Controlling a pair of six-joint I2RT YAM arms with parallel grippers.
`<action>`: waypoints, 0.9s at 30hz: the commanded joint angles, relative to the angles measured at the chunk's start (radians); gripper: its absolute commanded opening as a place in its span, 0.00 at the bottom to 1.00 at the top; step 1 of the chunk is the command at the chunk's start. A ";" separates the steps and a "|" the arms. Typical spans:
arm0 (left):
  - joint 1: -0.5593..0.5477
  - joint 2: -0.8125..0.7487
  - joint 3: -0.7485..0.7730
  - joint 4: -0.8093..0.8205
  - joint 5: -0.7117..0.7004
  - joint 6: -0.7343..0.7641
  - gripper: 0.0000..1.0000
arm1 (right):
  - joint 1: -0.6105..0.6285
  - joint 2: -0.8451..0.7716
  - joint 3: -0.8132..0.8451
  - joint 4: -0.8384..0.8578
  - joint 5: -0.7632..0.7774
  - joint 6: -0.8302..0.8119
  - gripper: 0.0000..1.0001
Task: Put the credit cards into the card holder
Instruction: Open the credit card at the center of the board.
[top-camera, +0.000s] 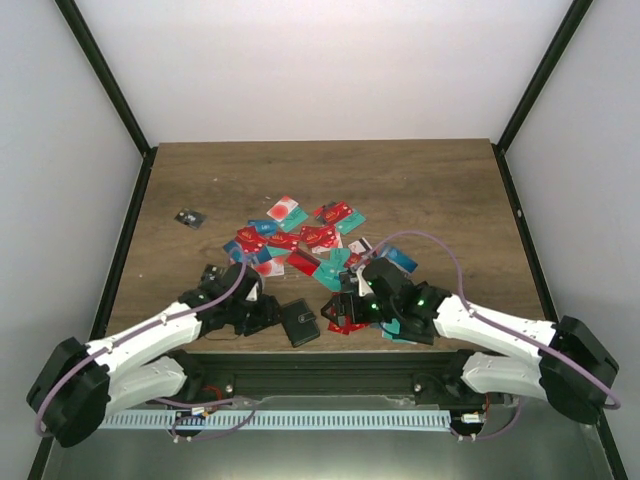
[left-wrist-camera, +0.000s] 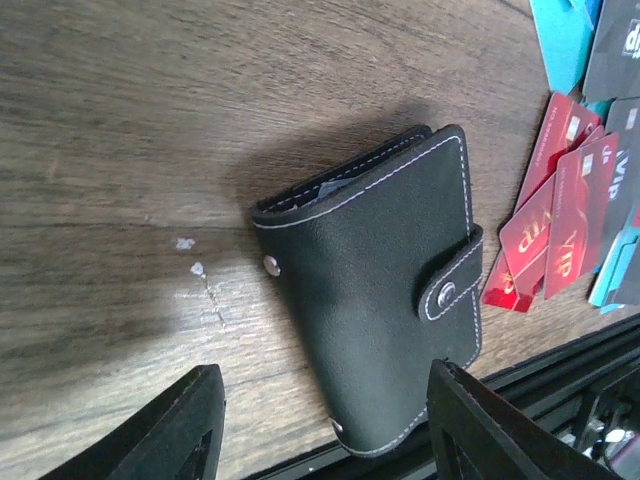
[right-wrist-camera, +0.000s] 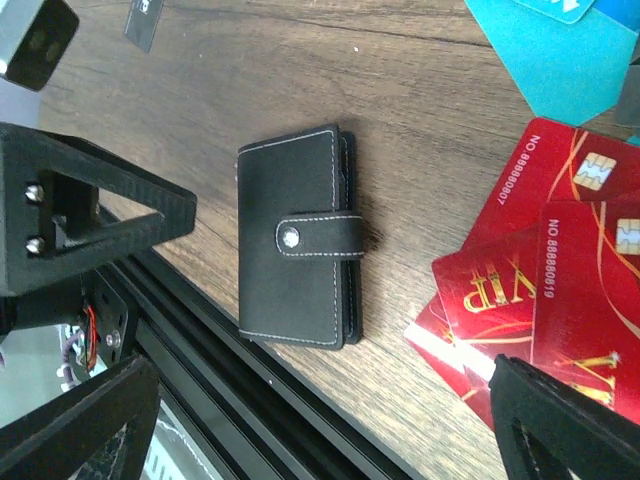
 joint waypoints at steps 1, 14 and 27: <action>-0.020 0.057 -0.003 0.097 -0.002 -0.004 0.56 | 0.011 0.048 0.017 0.053 -0.012 0.017 0.91; -0.072 0.188 -0.015 0.157 -0.003 -0.010 0.41 | 0.022 0.172 0.028 0.126 -0.054 0.020 0.85; -0.081 0.325 -0.060 0.325 0.008 0.039 0.11 | 0.023 0.196 0.014 0.140 -0.044 0.012 0.83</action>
